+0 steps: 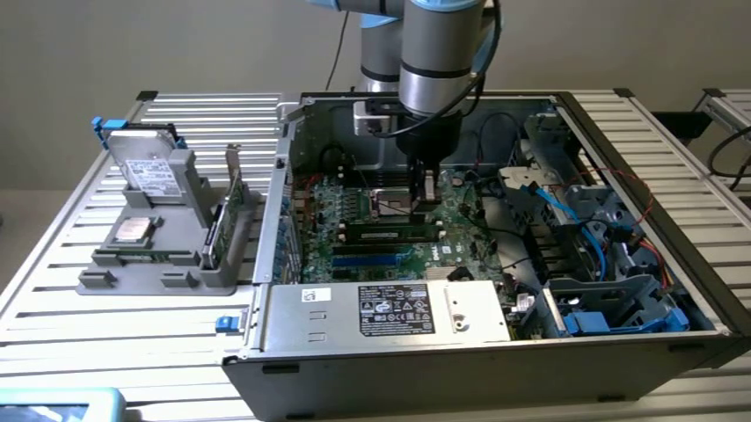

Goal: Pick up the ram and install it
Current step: 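Press down the ram until it locks into place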

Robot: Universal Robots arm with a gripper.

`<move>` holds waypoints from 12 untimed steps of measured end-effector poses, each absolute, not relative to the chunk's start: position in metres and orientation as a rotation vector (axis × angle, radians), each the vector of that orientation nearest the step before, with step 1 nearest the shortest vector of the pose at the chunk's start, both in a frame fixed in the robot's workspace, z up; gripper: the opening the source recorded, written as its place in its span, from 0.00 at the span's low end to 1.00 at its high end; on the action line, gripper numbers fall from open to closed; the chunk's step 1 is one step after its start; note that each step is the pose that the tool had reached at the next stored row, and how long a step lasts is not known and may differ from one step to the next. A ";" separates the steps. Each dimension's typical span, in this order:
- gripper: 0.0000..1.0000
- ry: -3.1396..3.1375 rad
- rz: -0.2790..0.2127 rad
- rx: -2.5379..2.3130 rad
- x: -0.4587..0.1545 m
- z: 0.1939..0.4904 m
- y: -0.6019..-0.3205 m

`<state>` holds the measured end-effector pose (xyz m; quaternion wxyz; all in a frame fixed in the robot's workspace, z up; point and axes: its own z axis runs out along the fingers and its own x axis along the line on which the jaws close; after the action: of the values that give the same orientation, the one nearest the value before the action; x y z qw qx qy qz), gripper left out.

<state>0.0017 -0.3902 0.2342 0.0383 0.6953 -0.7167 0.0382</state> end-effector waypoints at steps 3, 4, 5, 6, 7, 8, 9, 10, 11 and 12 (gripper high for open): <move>0.11 -2.198 0.118 2.133 0.002 0.233 -0.389; 0.11 -2.198 0.118 2.133 0.002 0.233 -0.390; 0.11 -2.198 0.118 2.132 0.002 0.233 -0.390; 0.11 -2.198 0.118 2.132 0.002 0.233 -0.390; 0.11 -2.197 0.119 2.132 0.002 0.233 -0.390; 0.11 -2.197 0.120 2.131 0.002 0.233 -0.391; 0.11 -2.196 0.122 2.131 0.002 0.233 -0.391; 0.11 -2.195 0.124 2.130 0.002 0.233 -0.391; 0.11 -2.195 0.126 2.130 0.002 0.233 -0.391; 0.11 -2.195 0.128 2.129 0.002 0.232 -0.391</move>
<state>0.0017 -0.3906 0.2324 0.0406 0.6951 -0.7165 0.0418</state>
